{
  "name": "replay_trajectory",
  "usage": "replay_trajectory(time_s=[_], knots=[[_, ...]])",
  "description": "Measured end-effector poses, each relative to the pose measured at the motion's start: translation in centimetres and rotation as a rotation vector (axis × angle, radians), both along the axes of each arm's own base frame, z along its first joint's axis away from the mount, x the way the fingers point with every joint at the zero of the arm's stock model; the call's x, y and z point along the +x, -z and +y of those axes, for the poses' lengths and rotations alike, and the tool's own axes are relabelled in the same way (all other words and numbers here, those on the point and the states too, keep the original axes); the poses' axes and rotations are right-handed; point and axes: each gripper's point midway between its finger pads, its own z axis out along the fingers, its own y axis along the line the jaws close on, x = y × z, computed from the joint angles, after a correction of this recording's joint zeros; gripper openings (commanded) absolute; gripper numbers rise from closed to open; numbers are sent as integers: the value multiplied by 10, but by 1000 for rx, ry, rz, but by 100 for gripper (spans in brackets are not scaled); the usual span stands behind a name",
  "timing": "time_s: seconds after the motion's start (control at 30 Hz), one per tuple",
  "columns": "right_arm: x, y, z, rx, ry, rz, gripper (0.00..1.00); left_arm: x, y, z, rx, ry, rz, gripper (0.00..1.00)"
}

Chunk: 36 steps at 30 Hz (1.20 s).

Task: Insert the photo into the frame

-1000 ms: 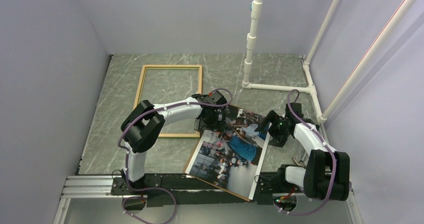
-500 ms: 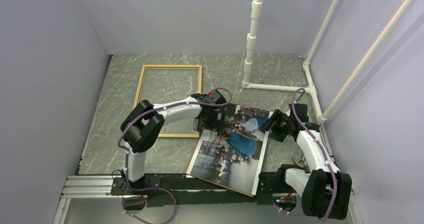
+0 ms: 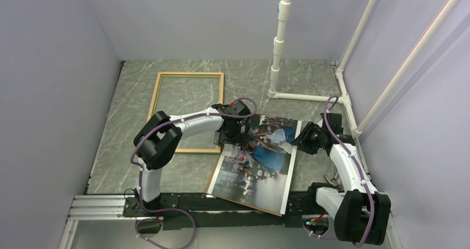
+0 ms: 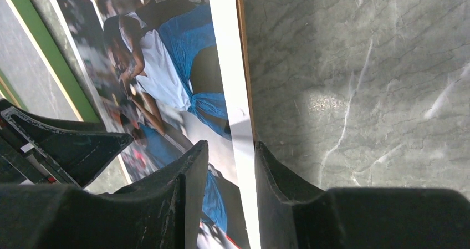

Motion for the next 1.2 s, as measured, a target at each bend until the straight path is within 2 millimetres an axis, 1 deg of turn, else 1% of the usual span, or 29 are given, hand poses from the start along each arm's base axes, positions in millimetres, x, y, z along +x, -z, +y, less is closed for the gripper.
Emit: replay_trajectory(time_s=[0.5,0.77,0.97,1.2], knots=[[-13,11,-2,-29,0,84,39,0,0,0,-1,2,1,99],[-24,24,1,-15,3,182,38,-1,1,-1,-5,4,5,100],[-24,25,3,2,8,192,38,-1,1,-1,-4,3,6,99],[-31,43,3,9,25,292,42,-1,1,-1,-4,3,6,100]])
